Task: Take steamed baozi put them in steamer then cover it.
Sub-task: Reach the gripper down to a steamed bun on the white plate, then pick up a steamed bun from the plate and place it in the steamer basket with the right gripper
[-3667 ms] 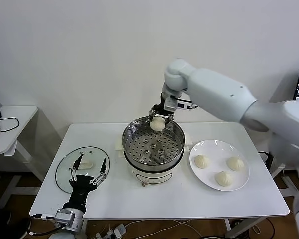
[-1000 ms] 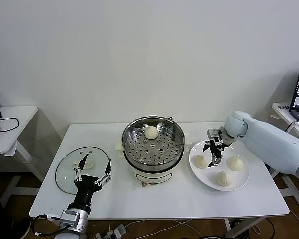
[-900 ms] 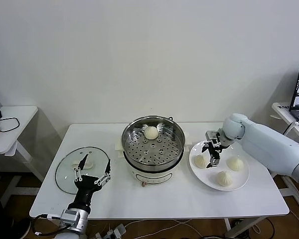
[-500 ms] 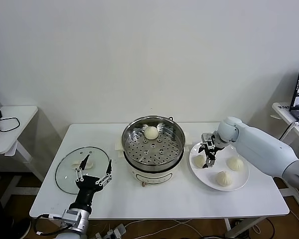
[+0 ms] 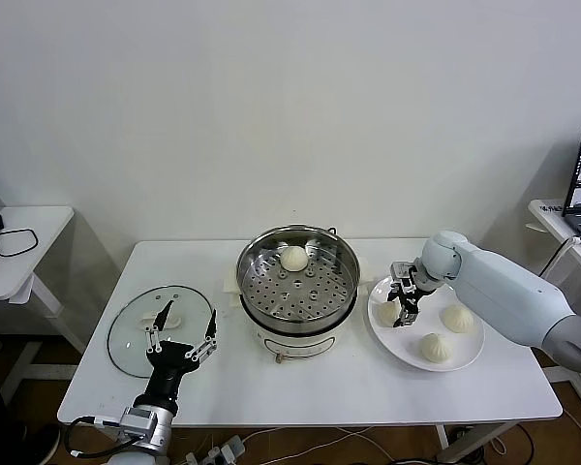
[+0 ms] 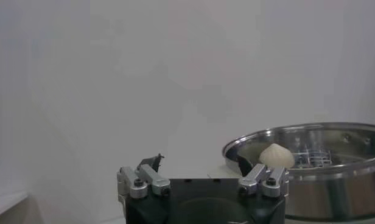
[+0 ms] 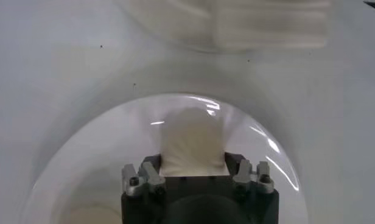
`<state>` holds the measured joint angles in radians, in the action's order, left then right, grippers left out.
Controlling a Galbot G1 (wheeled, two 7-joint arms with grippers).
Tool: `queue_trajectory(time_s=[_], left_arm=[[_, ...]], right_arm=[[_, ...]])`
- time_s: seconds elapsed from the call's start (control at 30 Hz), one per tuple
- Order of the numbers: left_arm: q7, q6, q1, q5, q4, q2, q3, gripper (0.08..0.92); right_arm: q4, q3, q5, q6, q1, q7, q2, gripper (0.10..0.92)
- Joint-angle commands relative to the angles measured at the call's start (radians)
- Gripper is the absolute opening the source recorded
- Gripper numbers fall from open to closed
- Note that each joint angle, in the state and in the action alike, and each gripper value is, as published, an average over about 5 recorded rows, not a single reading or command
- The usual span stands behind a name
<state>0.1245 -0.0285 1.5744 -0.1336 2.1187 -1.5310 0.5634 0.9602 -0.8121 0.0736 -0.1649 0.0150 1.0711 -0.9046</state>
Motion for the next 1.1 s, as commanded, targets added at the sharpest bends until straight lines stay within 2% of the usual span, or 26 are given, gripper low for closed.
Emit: queue_trajectory(time_s=[0.03, 0.3, 0.53, 0.67, 0.87, 1.1], left_arm=[[-0.001, 0.002, -0.001, 0.001, -0.001, 0.0, -0.001, 0.823], [-0.002, 0.004, 0.0, 0.0, 0.009, 0.002, -0.007, 0.823], [-0.005, 0.008, -0.001, -0.002, 0.013, 0.004, -0.019, 0.823], [-0.005, 0.012, 0.001, -0.002, 0.017, 0.011, -0.015, 0.823], [-0.004, 0.013, 0.002, -0.001, 0.021, 0.018, -0.007, 0.823], [0.0, 0.013, 0.007, 0.007, 0.042, 0.026, 0.009, 0.823]], right_arm=[[-0.002, 0.011, 0.006, 0.001, -0.005, 0.001, -0.002, 0.668], [0.089, -0.032, -0.081, -0.03, 0.07, 0.039, 0.098, 0.662], [0.301, -0.223, -0.277, -0.12, 0.318, 0.094, 0.272, 0.661], [0.428, -0.385, -0.372, -0.181, 0.54, 0.126, 0.321, 0.659], [0.555, -0.56, -0.521, -0.261, 0.799, 0.138, 0.297, 0.662], [0.612, -0.61, -0.666, -0.383, 0.873, 0.076, 0.144, 0.662]])
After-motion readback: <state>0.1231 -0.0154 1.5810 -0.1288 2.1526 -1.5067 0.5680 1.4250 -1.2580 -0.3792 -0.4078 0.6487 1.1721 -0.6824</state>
